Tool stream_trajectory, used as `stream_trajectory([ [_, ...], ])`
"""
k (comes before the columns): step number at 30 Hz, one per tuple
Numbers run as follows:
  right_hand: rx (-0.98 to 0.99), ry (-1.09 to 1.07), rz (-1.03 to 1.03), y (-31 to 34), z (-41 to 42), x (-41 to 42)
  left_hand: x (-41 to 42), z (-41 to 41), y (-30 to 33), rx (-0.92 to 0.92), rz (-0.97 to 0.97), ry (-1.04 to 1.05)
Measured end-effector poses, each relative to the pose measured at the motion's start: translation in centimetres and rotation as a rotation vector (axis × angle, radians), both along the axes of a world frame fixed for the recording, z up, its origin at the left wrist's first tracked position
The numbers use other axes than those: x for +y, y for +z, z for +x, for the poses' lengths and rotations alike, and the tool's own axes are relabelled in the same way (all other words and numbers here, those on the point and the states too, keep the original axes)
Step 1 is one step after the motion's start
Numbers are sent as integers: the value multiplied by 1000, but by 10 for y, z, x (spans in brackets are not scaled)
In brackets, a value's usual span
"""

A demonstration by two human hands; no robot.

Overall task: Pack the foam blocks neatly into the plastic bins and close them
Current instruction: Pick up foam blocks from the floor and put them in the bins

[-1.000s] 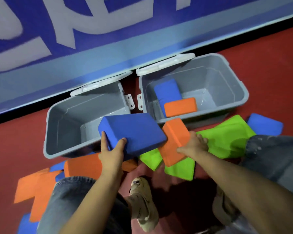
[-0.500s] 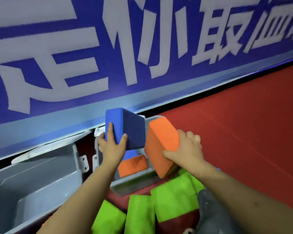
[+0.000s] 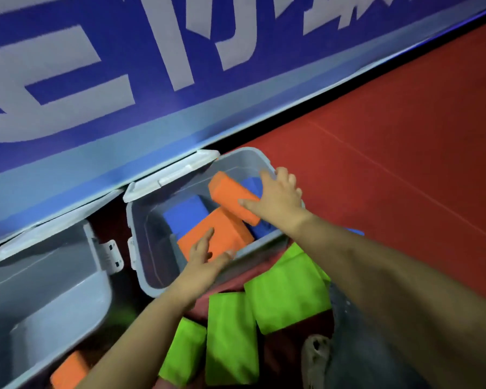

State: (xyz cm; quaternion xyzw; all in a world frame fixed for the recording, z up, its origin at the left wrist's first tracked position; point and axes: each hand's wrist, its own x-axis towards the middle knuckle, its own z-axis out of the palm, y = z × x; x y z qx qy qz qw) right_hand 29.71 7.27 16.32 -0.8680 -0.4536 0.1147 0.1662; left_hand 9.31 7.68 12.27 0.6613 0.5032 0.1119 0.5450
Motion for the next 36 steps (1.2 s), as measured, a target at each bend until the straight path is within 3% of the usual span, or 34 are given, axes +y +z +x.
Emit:
stream_trajectory([
  [4,118,-199,-62,-73,22,-41,-16,11,-35,53,-115,-97],
  [8,384,-469,-355,-147,48,-97,-33,32,-60,10,-288,-69],
  [12,836,-385,-411,-206,54,-134,-53,50,-71,-69,-449,-30],
  [18,986,-328,-279,-217,61,-147,-64,60,-78,-95,-548,-10],
  [23,1023,-414,-344,-232,64,-151,-70,58,-71,-120,-581,-4],
  [26,940,-368,-341,-216,51,-140,-72,48,-65,-119,-566,23],
  [28,826,-259,-314,-194,34,-128,-74,44,-61,-114,-559,78],
  [31,500,96,-298,-150,-5,-113,-73,44,-49,-191,-561,259],
  [32,406,199,-276,-138,-14,-109,-72,42,-47,-210,-522,326],
  [34,393,280,-216,-113,-17,-100,-70,33,-45,-94,-250,322],
  [36,482,329,-189,-95,-1,-94,-71,18,-44,98,134,59],
])
